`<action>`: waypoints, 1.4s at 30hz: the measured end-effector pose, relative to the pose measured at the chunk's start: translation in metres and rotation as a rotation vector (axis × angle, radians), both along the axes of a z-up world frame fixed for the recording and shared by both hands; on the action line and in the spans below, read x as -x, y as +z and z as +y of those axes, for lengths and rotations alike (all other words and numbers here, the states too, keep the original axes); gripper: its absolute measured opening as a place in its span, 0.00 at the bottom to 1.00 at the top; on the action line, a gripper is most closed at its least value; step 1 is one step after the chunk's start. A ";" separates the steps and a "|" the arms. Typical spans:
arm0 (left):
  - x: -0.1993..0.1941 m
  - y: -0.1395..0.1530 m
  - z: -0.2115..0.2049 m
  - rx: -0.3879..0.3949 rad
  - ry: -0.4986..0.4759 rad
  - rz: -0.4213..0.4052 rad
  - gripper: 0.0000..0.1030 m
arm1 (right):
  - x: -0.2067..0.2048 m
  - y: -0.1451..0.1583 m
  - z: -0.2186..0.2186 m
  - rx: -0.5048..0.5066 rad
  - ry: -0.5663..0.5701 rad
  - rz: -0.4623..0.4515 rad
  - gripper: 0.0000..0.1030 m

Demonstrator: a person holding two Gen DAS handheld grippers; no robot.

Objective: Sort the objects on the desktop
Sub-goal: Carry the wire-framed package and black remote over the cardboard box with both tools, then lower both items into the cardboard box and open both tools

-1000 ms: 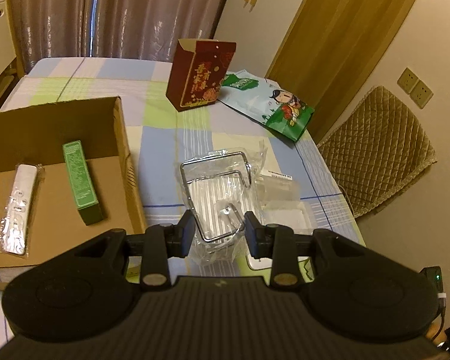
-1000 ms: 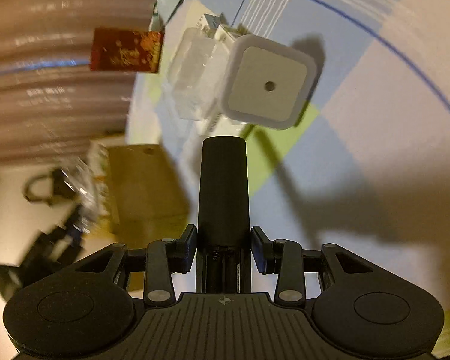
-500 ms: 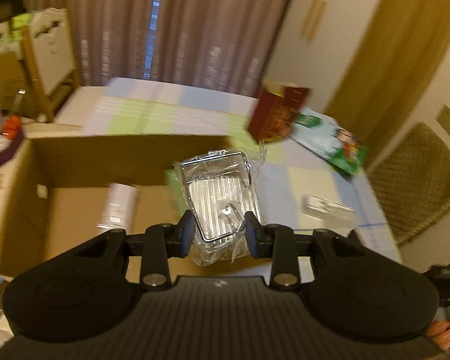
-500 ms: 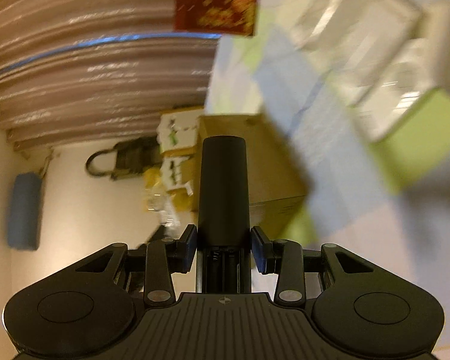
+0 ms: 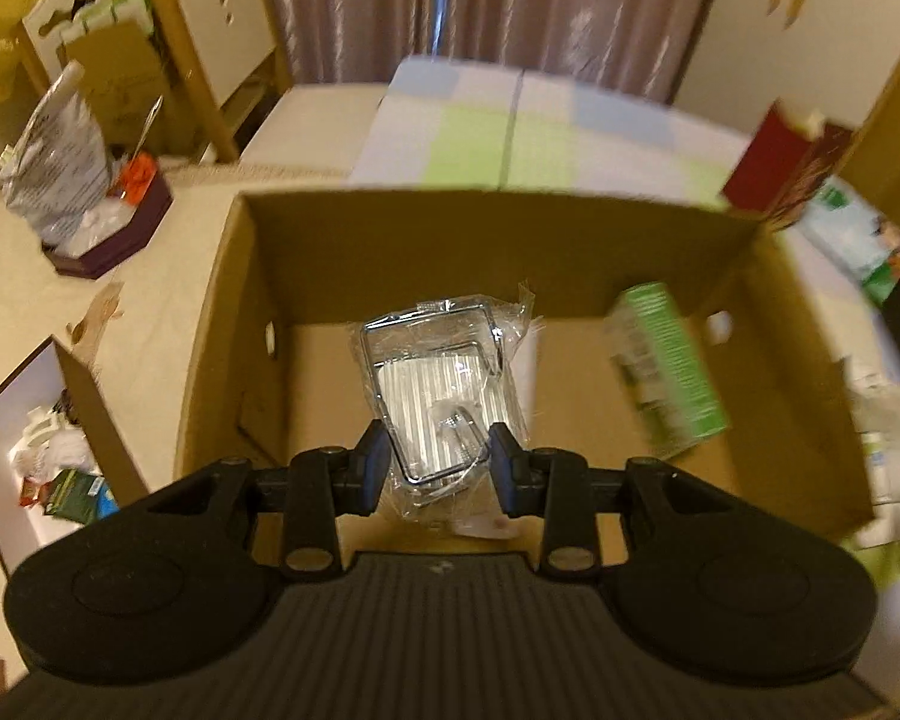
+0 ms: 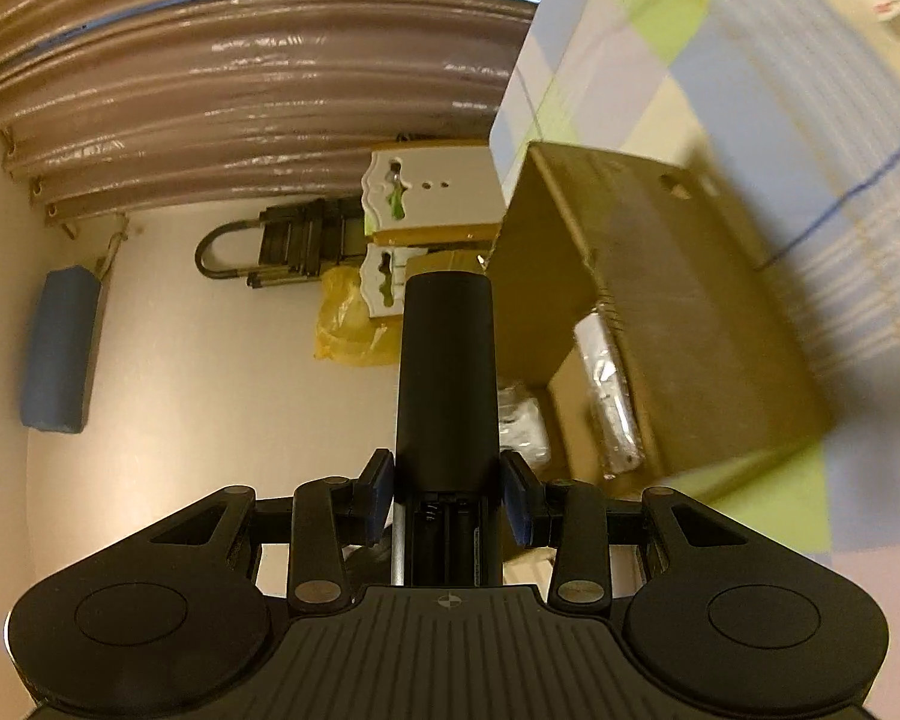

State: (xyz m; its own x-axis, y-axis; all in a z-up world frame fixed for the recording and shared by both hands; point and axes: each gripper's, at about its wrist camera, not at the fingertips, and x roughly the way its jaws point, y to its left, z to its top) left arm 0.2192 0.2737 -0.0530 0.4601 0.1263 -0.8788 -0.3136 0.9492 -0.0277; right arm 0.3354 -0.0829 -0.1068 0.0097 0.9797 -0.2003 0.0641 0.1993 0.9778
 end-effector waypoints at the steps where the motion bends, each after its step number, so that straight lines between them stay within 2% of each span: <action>1: -0.003 -0.006 0.004 -0.012 -0.003 0.019 0.29 | -0.002 0.000 0.008 0.004 0.006 -0.001 0.36; 12: -0.042 -0.052 0.019 -0.079 -0.089 0.152 0.29 | -0.010 0.000 0.055 0.073 0.038 -0.028 0.36; 21: -0.057 -0.066 0.024 -0.094 -0.132 0.168 0.30 | -0.007 0.001 0.061 0.135 0.018 -0.036 0.36; 25: -0.059 -0.065 0.023 -0.098 -0.148 0.173 0.34 | -0.006 0.002 0.065 0.158 0.008 -0.041 0.36; 30: -0.055 -0.052 0.021 -0.083 -0.177 0.162 0.40 | -0.004 0.006 0.074 0.188 0.008 -0.058 0.36; 34: -0.039 -0.025 0.021 -0.085 -0.196 0.093 0.58 | -0.004 0.011 0.085 0.237 0.019 -0.088 0.36; 36: -0.030 -0.008 0.022 -0.092 -0.199 0.045 0.59 | -0.004 0.013 0.093 0.273 0.029 -0.108 0.36; 42: -0.011 0.032 0.042 -0.049 -0.175 -0.063 0.63 | -0.002 0.013 0.128 0.399 0.082 -0.154 0.36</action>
